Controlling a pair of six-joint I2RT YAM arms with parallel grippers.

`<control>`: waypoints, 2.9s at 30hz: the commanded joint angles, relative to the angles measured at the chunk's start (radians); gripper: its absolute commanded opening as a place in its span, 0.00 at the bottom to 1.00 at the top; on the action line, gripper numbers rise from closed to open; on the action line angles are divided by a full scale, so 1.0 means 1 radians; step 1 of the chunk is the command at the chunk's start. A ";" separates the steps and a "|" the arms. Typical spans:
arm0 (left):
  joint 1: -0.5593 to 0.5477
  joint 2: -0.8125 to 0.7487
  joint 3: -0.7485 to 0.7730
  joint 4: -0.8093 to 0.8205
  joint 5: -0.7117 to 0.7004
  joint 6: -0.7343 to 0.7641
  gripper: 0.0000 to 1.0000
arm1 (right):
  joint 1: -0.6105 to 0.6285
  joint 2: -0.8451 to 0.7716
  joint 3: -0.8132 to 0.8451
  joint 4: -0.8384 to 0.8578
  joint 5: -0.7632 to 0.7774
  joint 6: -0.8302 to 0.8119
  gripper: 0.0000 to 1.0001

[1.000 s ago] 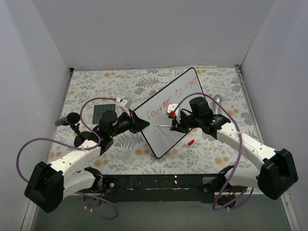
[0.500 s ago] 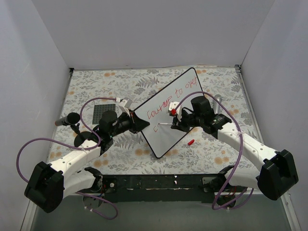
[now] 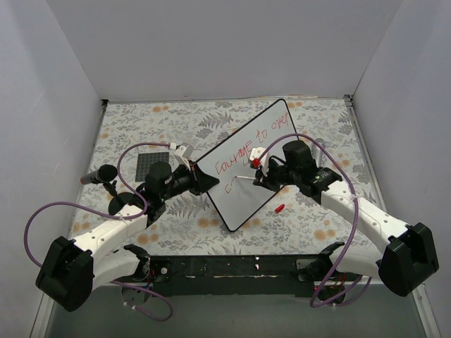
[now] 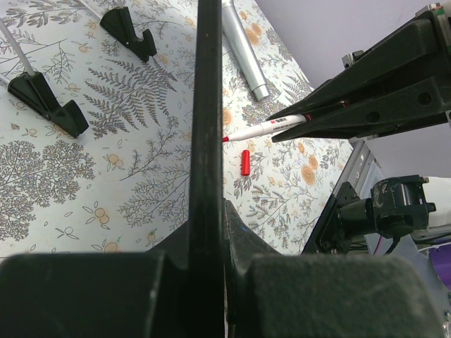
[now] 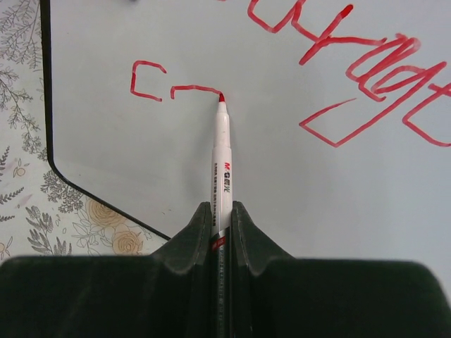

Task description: Write a sentence on the whiteboard

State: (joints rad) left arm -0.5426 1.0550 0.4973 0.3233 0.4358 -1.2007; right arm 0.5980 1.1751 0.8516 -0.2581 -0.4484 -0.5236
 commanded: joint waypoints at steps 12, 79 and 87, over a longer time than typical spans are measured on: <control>-0.003 -0.026 0.007 0.053 0.004 0.032 0.00 | -0.004 0.006 -0.037 -0.013 -0.022 -0.052 0.01; -0.003 -0.013 0.006 0.060 0.014 0.029 0.00 | -0.066 0.041 0.033 -0.006 -0.102 -0.059 0.01; -0.003 -0.018 0.004 0.057 0.011 0.033 0.00 | -0.066 0.040 0.020 -0.010 -0.098 -0.064 0.01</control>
State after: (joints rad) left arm -0.5426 1.0554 0.4961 0.3256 0.4381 -1.1934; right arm 0.5327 1.2163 0.8730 -0.2977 -0.5434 -0.5823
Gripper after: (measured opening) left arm 0.033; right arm 0.165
